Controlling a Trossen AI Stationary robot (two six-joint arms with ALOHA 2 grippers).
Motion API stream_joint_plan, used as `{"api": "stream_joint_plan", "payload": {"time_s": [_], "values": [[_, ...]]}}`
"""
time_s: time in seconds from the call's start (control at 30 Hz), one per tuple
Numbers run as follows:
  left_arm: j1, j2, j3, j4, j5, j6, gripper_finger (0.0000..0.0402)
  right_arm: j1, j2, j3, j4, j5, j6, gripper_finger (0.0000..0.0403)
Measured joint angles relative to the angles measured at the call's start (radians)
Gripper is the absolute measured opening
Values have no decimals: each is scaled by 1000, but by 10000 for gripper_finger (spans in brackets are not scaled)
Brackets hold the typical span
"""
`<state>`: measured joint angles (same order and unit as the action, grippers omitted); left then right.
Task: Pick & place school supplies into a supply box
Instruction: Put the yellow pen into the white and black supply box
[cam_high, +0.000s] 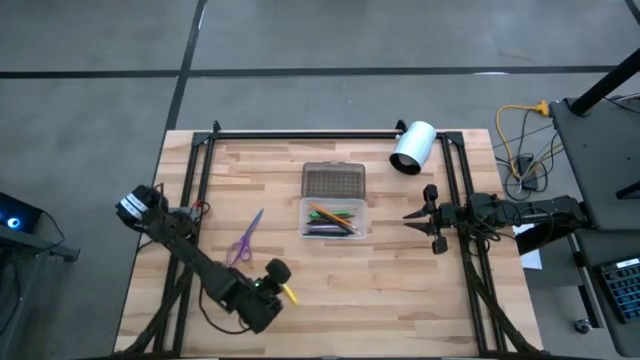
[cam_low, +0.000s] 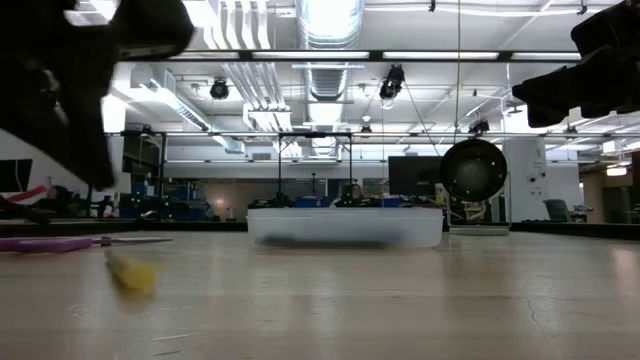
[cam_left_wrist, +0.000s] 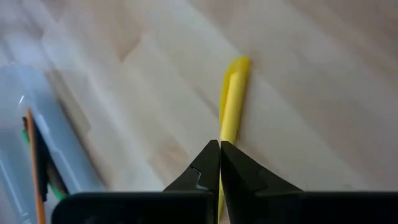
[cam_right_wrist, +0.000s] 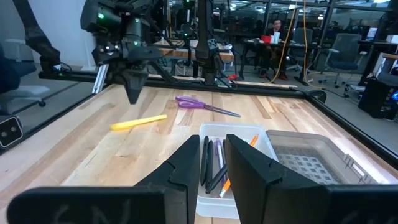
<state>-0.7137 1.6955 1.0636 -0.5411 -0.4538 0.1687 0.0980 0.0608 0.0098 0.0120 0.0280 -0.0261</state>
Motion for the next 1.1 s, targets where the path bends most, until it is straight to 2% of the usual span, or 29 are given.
{"api": "stream_joint_plan", "payload": {"time_s": [0.37,0.5,0.6,0.8,0.97,1.1], "values": [[107,0,2,36,16,85,1,0,0,0,0,0,0,68],[139,2,2,45,159,105,1,0,0,0,0,0,0,68],[164,2,3,49,181,119,5,0,0,0,0,0,0,68],[217,19,30,45,325,131,66,0,0,0,0,0,0,68],[237,79,61,45,370,149,119,0,-1,0,-1,0,0,68],[238,124,97,44,376,163,136,0,0,0,-1,0,0,68]]}}
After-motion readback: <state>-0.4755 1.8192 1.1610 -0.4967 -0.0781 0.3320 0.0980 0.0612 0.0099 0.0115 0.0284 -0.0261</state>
